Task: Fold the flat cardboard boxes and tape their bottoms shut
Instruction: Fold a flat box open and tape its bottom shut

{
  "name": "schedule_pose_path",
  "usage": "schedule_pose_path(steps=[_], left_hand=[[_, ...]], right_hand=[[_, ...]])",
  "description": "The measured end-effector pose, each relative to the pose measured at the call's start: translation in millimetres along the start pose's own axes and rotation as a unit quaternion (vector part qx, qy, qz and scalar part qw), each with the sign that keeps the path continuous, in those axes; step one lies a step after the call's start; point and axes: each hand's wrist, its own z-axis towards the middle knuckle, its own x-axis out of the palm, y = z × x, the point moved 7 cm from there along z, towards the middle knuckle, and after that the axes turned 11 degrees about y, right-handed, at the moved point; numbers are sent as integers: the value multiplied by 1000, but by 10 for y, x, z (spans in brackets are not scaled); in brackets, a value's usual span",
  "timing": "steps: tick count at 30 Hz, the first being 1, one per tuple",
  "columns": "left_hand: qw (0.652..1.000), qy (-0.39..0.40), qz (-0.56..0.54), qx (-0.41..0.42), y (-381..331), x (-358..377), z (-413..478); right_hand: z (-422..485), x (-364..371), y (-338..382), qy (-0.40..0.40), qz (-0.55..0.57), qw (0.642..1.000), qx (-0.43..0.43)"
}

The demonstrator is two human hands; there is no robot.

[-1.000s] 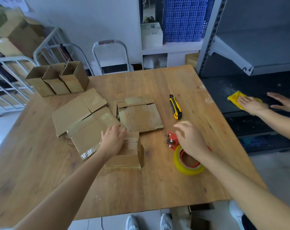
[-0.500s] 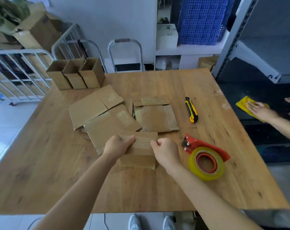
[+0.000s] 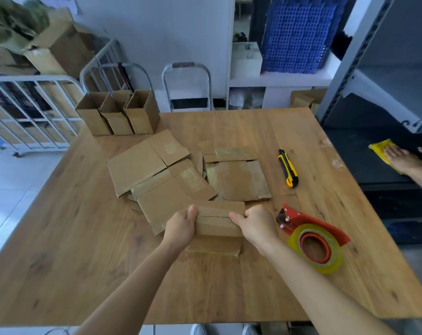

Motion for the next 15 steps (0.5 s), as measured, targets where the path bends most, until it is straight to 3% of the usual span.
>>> schedule_pose_path(steps=[3, 8, 11, 15], left_hand=[[998, 36, -43, 0, -15, -12, -59], [981, 80, -149, 99, -235, -151, -243], [970, 119, -164, 135, -365, -152, -277], [970, 106, -171, 137, -369, -122, -300]], right_hand=[[-13, 12, -23, 36, 109, 993, 7], [-102, -486, -55, -28, 264, 964, 7], [-110, -592, -58, -44, 247, 967, -41], [-161, -438, -127, -37, 233, 971, -40]])
